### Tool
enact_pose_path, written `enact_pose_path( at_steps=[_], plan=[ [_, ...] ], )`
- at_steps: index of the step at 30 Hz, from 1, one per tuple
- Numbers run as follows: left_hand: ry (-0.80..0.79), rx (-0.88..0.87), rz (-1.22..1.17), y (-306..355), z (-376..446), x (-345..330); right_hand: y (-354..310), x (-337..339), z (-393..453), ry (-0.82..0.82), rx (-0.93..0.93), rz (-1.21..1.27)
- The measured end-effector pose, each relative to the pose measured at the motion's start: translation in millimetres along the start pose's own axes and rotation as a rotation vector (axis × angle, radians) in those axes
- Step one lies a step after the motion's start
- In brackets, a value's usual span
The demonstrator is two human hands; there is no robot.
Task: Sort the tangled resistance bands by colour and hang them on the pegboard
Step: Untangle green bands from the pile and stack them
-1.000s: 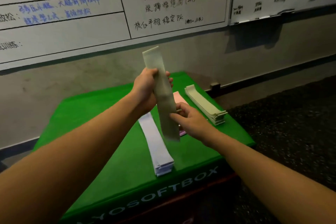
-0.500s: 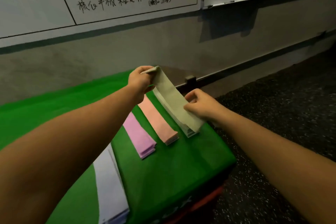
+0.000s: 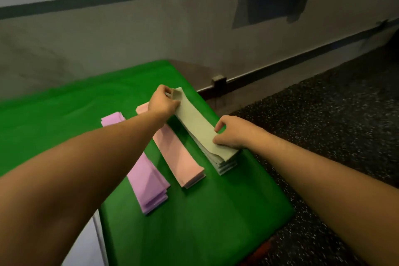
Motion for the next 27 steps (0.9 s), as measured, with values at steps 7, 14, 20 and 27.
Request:
enact_pose_path(
  at_steps=[7,14,20,27],
  plan=[
    [0.039,0.000,-0.217,4.8,8.4,5.4,2.5,-1.4,-5.6,0.034,0.016,-0.024],
    [0.015,0.055,-0.135,-3.8,8.3,-5.3,2.1,-9.2,-0.9,0.029,0.019,0.077],
    [-0.016,0.040,-0.119,2.3,-5.6,18.8,-13.6,9.3,-8.5,0.095,0.057,0.082],
    [-0.083,-0.082,-0.090,19.2,-63.1,95.4,-60.3,13.6,-44.0,0.128,0.130,0.155]
  ],
)
Point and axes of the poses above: each hand's wrist, its own z-axis towards the middle knuckle, its own x-axis out of the back of the hand, y = z × x, the point moved 7 cm from there along z, towards the middle knuckle, and after that the axes turned 9 degrees about y, right-handed, at the moved point
